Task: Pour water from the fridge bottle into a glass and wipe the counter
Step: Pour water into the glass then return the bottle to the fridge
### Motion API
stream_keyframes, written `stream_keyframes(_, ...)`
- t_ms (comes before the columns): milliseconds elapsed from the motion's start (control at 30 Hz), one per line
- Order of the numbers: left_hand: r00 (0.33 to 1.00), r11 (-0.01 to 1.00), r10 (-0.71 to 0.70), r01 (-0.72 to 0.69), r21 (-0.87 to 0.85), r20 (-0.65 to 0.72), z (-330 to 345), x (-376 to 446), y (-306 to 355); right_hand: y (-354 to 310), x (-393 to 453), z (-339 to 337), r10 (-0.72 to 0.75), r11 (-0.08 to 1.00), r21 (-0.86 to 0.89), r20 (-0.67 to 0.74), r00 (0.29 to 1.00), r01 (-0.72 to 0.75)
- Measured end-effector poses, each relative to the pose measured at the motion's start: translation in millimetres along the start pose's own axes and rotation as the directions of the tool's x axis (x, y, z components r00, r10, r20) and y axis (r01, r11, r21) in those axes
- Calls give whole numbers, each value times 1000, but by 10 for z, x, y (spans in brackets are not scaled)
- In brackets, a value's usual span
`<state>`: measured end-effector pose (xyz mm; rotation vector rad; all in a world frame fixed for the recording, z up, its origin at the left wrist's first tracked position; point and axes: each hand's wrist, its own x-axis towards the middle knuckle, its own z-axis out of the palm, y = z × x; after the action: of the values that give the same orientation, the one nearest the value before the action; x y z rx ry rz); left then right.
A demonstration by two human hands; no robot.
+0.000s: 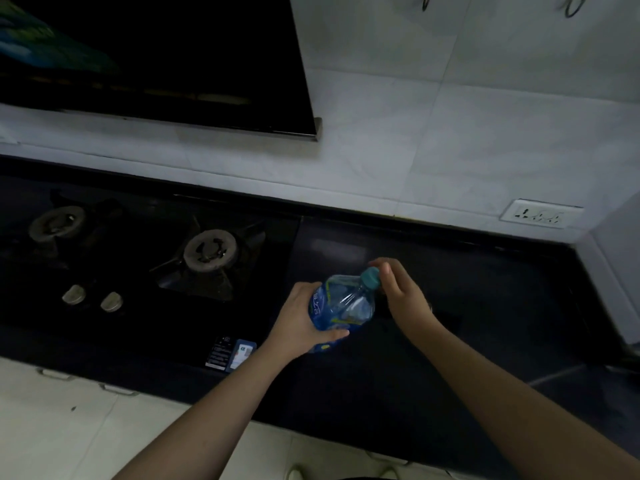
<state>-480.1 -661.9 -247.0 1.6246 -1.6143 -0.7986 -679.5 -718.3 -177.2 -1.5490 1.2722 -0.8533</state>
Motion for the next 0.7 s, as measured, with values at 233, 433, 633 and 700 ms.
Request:
stream_keyframes(233, 990, 960, -113, 131, -249, 86, 60, -79, -75, 220, -224, -5, 45, 999, -36, 359, 932, -34)
stream_keyframes(433, 966, 930, -166, 220, -295, 197, 0, -138, -220, 250, -303, 203, 83, 991, -125, 295, 952, -48)
stream_keyframes(633, 957, 944, -184, 236, -231, 226, -54, -189, -387, 341, -400, 455, 15, 975, -221, 214, 977, 33)
stream_keyframes(700, 951, 949, -177, 233, -212, 252, -75, -205, -448, 371, -429, 549, -2, 973, -227, 199, 980, 48)
